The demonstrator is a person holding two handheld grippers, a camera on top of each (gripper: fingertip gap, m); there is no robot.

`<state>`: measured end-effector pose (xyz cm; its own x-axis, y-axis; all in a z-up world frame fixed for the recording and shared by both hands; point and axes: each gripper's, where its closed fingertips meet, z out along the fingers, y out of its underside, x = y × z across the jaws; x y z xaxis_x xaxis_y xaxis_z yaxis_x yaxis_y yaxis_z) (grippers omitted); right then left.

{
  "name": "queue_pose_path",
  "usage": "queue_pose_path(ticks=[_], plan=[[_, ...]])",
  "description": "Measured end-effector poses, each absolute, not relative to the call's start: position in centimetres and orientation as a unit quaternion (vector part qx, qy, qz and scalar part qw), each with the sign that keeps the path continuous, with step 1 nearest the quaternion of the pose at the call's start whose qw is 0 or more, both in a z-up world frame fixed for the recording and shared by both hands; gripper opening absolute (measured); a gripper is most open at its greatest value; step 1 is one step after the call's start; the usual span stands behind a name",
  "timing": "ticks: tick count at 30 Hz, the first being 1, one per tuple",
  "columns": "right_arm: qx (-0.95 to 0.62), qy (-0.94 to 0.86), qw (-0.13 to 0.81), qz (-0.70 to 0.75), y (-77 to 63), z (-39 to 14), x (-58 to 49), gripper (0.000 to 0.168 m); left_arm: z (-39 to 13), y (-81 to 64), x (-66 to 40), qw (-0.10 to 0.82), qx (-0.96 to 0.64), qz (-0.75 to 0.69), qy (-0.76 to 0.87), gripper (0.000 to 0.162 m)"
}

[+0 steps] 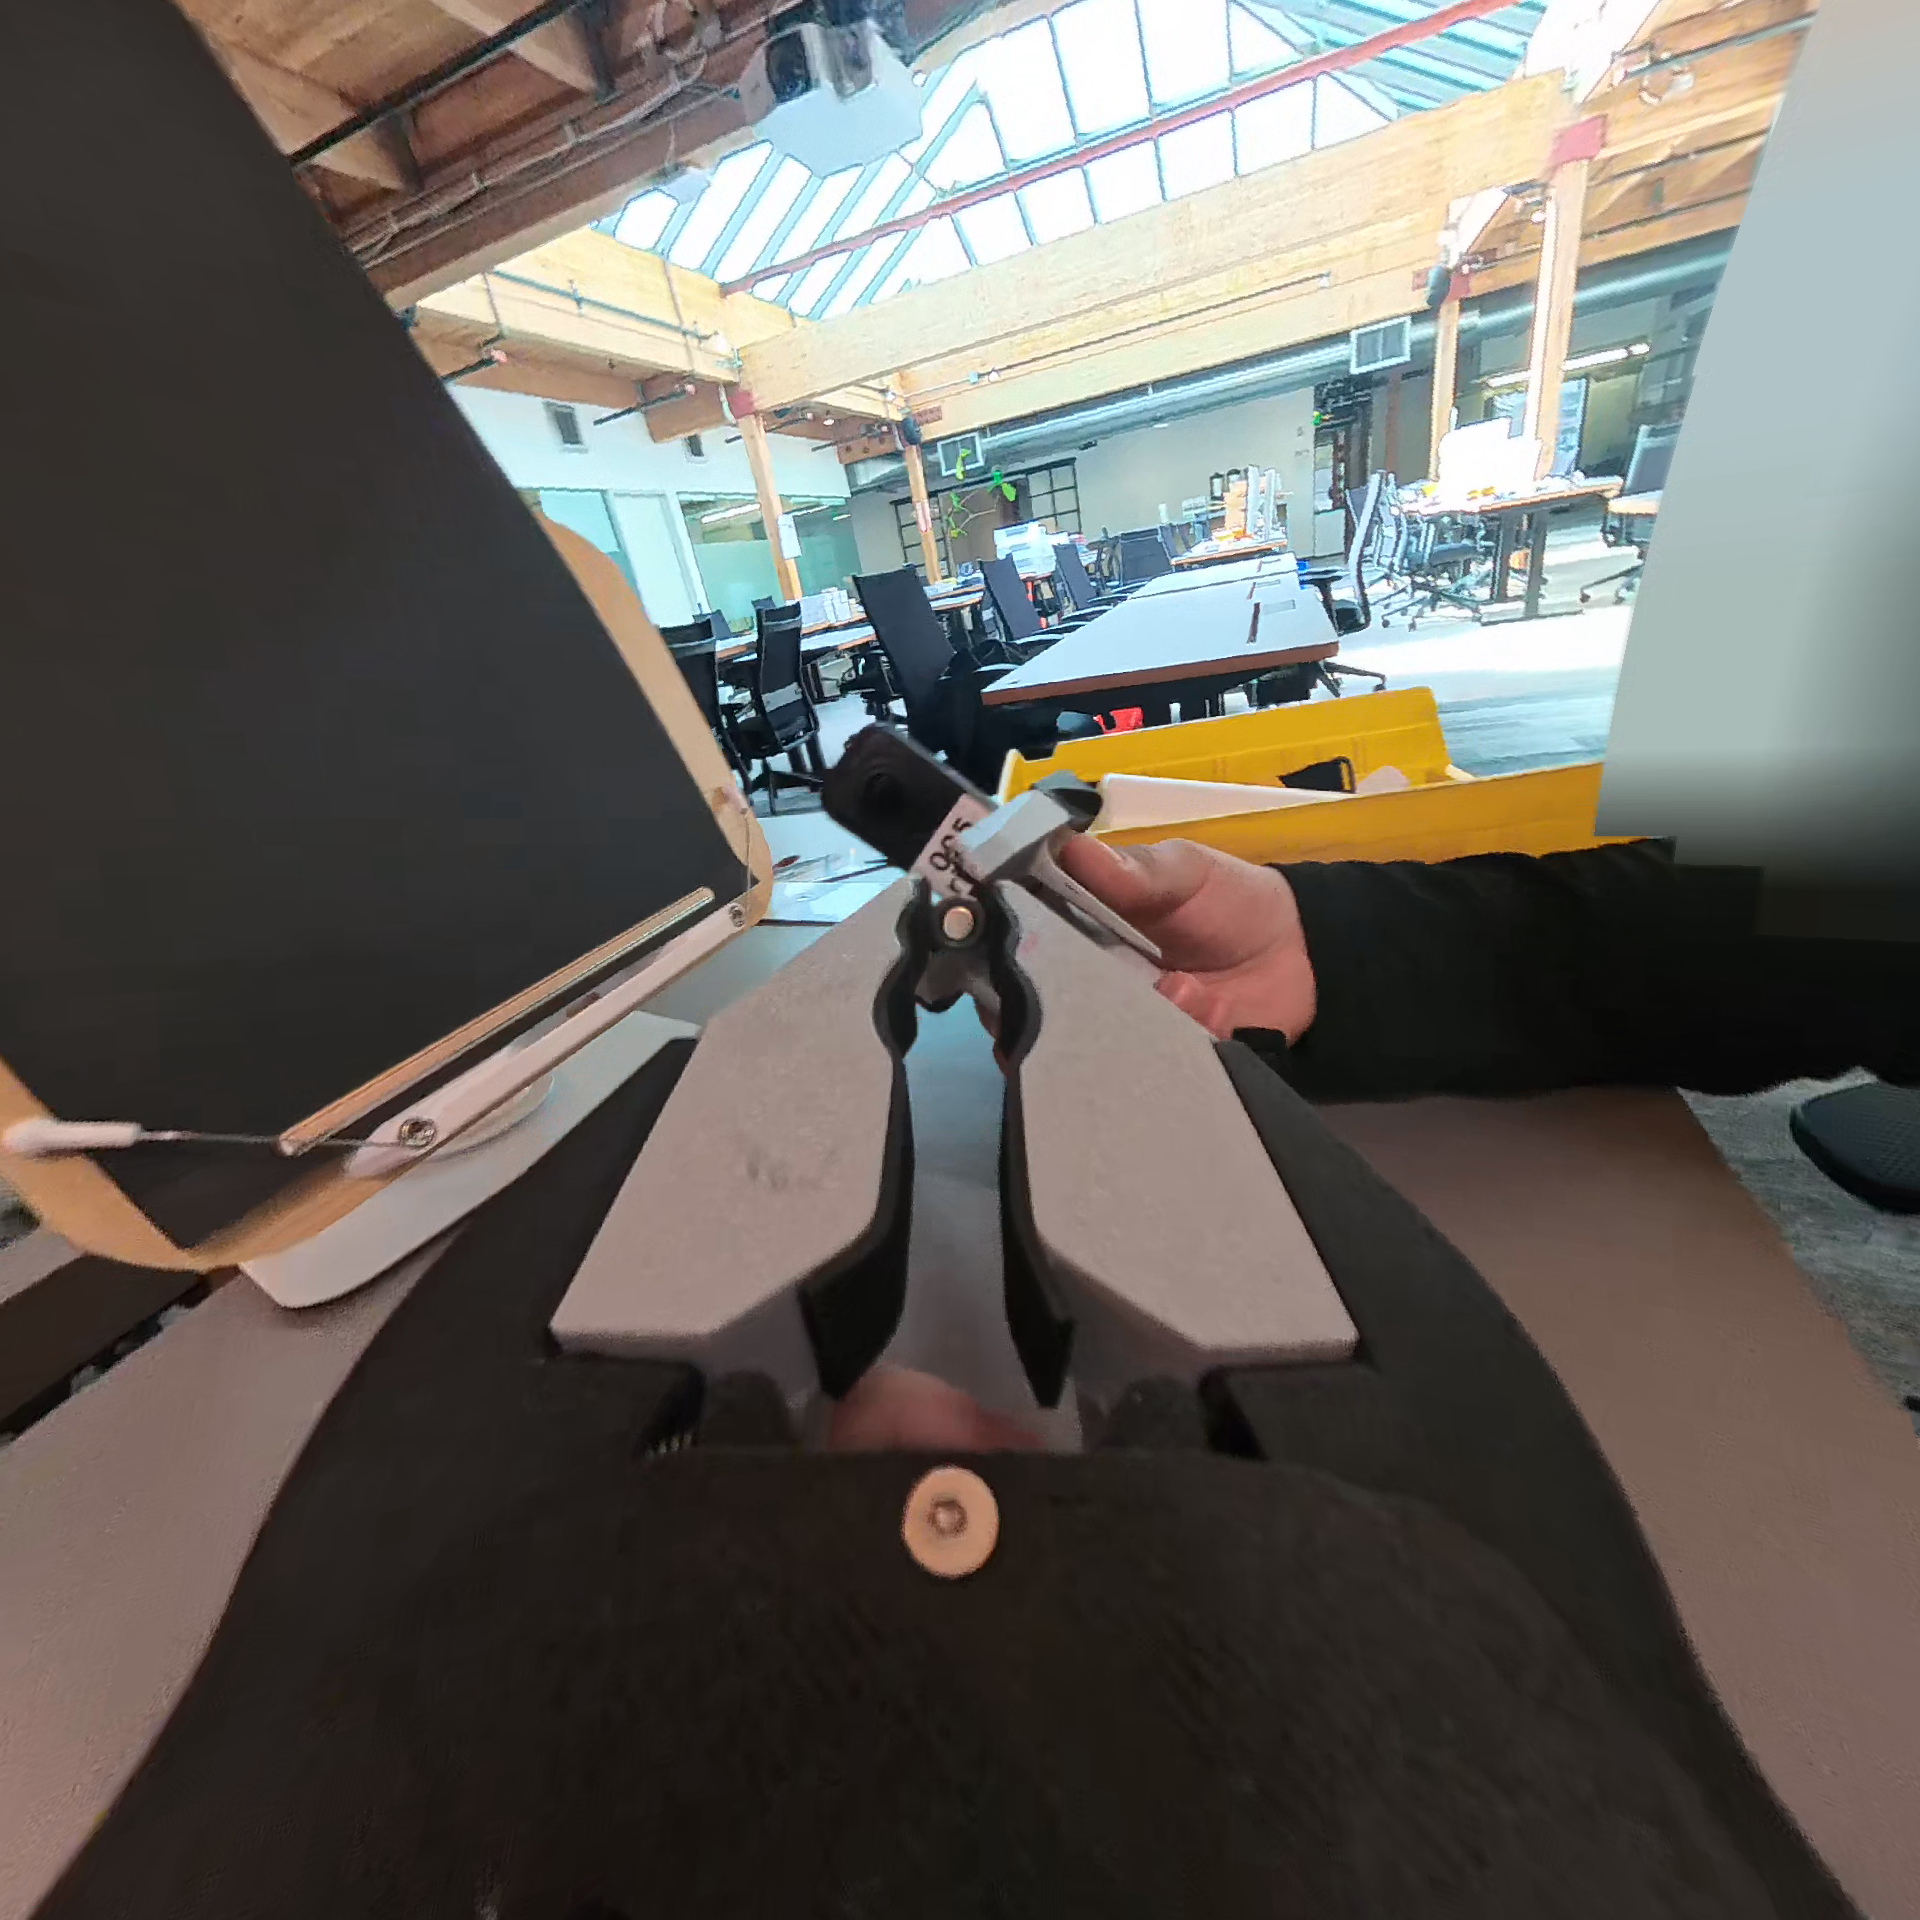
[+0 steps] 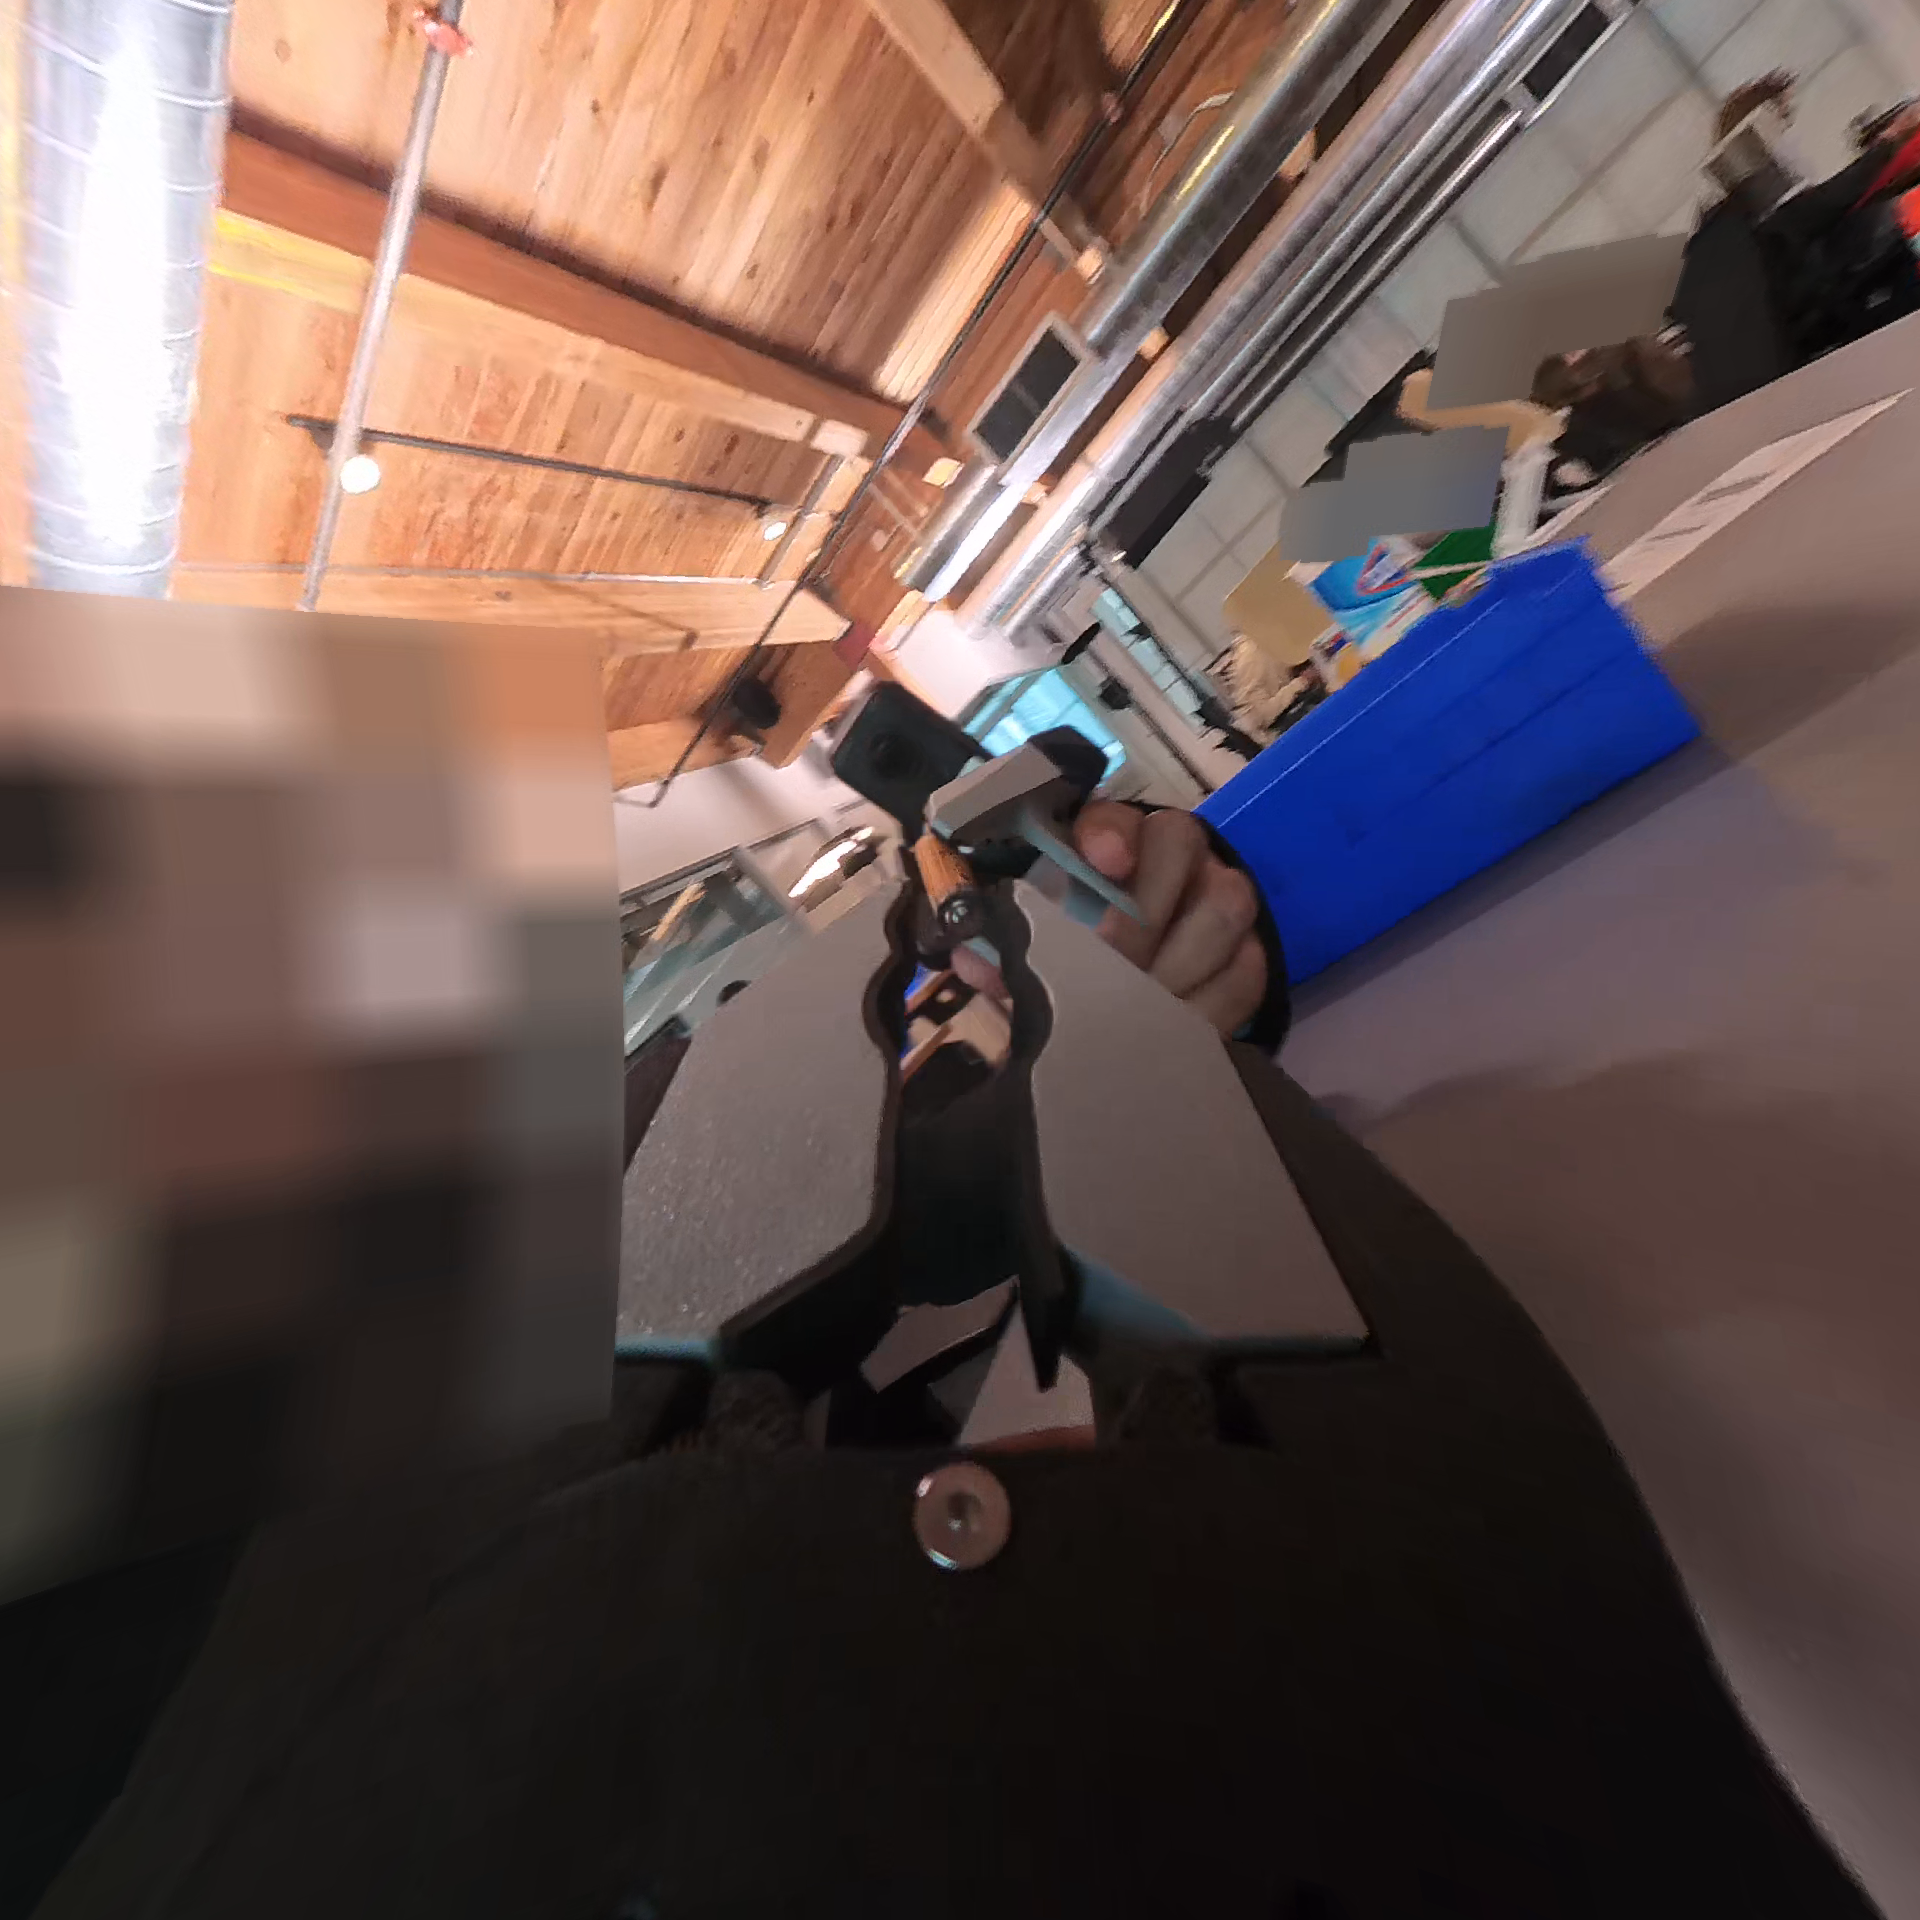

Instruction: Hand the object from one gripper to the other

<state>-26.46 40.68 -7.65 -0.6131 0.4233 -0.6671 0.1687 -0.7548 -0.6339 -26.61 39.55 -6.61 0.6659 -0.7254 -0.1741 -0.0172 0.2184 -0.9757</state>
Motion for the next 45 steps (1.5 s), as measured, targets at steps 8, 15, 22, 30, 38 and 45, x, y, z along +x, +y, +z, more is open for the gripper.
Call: queue_pose_path(ticks=[8,15,22,30,38,45], plan=[[-0.53,-0.449,0.283,0.662,43.2,-9.9,-27.2,0.037,-8.8,42.0,-28.8,0.655,-0.654,-0.282,0.254,0.008],[-0.534,-0.561,0.371,0.513,42.4,-12.5,-28.3,0.04,-10.6,42.5,-28.6,0.607,-0.693,-0.309,0.237,0.008],[-0.521,-0.615,0.399,0.438,41.7,-14.1,-28.9,0.036,-12.4,42.6,-28.2,0.568,-0.721,-0.317,0.238,0.008],[-0.514,-0.662,0.432,0.335,42.2,-16.1,-29.2,0.006,-14.2,42.9,-28.1,0.533,-0.75,-0.316,0.232,0.008],[-0.567,-0.586,0.371,0.444,42.9,-15.7,-29.3,0.006,-13.1,43.5,-29.5,0.569,-0.742,-0.277,0.222,0.031],[-0.563,-0.435,0.266,0.65,43.7,-12.2,-28.2,0.006,-13.0,43.3,-29.1,0.599,-0.724,-0.182,0.29,0.037]])
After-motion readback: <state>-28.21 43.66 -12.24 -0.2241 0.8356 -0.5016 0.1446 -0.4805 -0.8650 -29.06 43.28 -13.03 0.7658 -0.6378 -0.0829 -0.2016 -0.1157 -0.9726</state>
